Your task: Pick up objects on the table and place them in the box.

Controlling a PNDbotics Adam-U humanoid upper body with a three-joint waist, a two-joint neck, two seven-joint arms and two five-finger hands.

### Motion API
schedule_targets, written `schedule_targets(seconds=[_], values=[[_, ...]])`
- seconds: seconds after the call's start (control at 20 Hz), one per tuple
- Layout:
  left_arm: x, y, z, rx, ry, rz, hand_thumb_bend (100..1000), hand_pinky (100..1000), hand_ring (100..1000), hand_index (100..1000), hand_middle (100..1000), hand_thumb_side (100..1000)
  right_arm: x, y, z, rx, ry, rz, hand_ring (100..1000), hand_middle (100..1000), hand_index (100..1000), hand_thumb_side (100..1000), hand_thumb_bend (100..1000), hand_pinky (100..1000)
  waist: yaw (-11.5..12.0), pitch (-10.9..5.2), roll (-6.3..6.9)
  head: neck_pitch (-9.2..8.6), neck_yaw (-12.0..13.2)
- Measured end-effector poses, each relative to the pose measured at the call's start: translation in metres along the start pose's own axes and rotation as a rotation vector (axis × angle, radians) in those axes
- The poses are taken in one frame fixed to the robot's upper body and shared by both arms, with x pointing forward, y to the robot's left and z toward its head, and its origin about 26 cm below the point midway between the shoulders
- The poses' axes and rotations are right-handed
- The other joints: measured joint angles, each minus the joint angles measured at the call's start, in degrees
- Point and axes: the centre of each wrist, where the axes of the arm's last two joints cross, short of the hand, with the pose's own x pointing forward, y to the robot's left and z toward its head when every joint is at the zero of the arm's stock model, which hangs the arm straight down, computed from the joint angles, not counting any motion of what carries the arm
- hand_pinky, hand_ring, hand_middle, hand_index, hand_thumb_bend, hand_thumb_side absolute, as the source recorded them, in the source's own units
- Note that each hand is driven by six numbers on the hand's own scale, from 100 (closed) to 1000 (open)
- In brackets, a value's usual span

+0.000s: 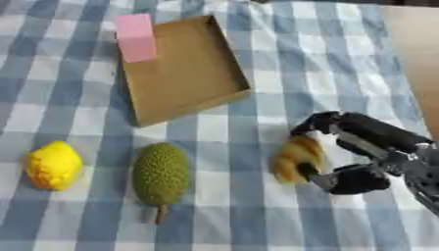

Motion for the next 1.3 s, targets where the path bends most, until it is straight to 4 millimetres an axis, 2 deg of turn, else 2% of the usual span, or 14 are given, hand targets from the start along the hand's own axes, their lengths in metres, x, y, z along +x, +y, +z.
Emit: schedule_targets(seconds=[0.25,0.4,0.55,0.7,0.75,1.1,1.3], values=[[0.000,0.000,0.000,0.000,0.000,0.002,442,825,835,885,793,748,0.001,0.001,0.000,0.001,0.017,0.007,827,695,773,264,131,792,0.06,0.04,0.09,-0.01,-0.04],[0.000,0.000,0.000,-0.001,-0.001,0.005,440,825,835,884,793,749,0.003,0.000,-0.002,-0.016,-0.008,0.016,781,586,675,241,105,762,0.06,0.04,0.25,-0.01,-0.05],[0.000,-0.001,0.000,0.000,-0.002,0.011,438,825,835,884,793,749,0.004,0.000,-0.003,-0.047,-0.035,0.023,712,514,583,246,100,719,0.04,0.04,0.36,-0.01,-0.17],[0.000,-0.002,0.000,0.001,-0.001,0.018,436,825,835,884,793,749,0.006,-0.004,-0.005,-0.107,-0.058,0.029,670,501,564,117,100,688,0.03,0.04,0.35,-0.01,-0.27],[0.000,-0.002,0.000,0.001,-0.001,0.019,436,824,835,883,793,749,0.007,-0.006,-0.006,-0.132,-0.066,0.028,657,498,560,100,100,677,0.02,0.03,0.35,-0.01,-0.31],[0.000,-0.002,0.000,0.002,-0.001,0.025,433,823,835,883,793,751,0.014,-0.024,-0.011,-0.289,-0.134,0.008,618,492,550,100,100,657,0.05,-0.20,-0.07,-0.01,-0.45],[0.000,-0.002,0.000,0.001,0.000,0.028,433,823,835,883,793,751,0.026,-0.049,-0.017,-0.378,-0.201,0.023,616,491,547,100,100,660,0.29,-0.39,-0.26,-0.01,-0.39]])
